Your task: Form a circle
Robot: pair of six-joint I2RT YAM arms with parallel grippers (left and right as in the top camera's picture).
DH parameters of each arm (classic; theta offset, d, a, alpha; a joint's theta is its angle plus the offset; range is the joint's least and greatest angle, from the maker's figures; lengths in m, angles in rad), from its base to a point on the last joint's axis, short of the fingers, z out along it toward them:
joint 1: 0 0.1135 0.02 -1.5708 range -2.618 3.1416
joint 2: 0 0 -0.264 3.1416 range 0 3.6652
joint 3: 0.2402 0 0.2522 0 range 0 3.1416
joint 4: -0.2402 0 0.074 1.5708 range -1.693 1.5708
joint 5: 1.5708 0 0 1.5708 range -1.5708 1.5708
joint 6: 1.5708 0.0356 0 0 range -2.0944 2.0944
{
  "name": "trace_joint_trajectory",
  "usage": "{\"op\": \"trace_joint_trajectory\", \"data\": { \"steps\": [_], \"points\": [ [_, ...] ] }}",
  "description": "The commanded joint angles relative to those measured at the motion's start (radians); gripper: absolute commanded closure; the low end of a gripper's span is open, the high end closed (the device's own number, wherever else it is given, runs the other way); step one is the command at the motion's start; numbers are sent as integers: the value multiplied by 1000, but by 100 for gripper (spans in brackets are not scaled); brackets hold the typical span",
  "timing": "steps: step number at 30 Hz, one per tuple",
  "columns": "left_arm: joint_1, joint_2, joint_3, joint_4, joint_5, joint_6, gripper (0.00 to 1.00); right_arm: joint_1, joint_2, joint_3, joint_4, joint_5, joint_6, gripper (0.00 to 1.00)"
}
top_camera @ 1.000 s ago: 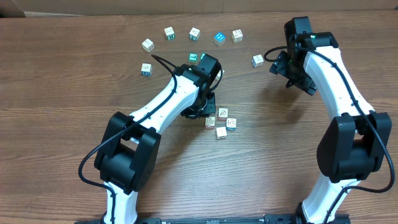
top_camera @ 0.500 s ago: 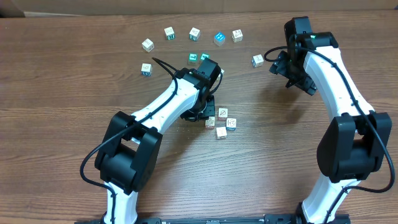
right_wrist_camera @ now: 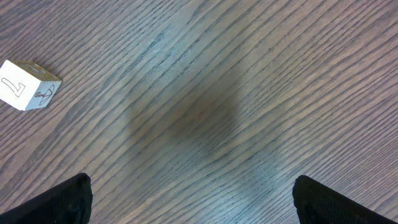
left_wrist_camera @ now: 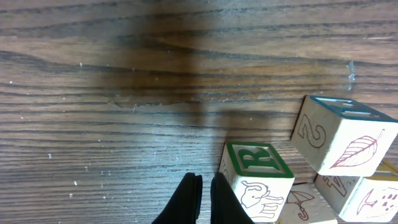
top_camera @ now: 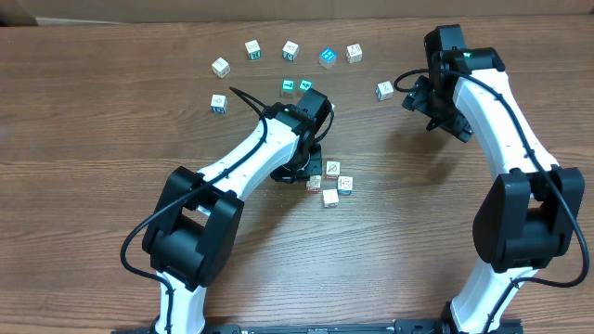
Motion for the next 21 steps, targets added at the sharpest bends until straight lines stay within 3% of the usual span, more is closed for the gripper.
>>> {"op": "trace_joint_trajectory", "data": {
  "steps": [1,21],
  "points": [
    [-3,-17,-10,-2,-14,-13,95,2,-29,18,3,6,3,0],
    [-3,-17,-10,-2,-37,-1,96,2,-29,18,3,6,3,0]
  ]
}}
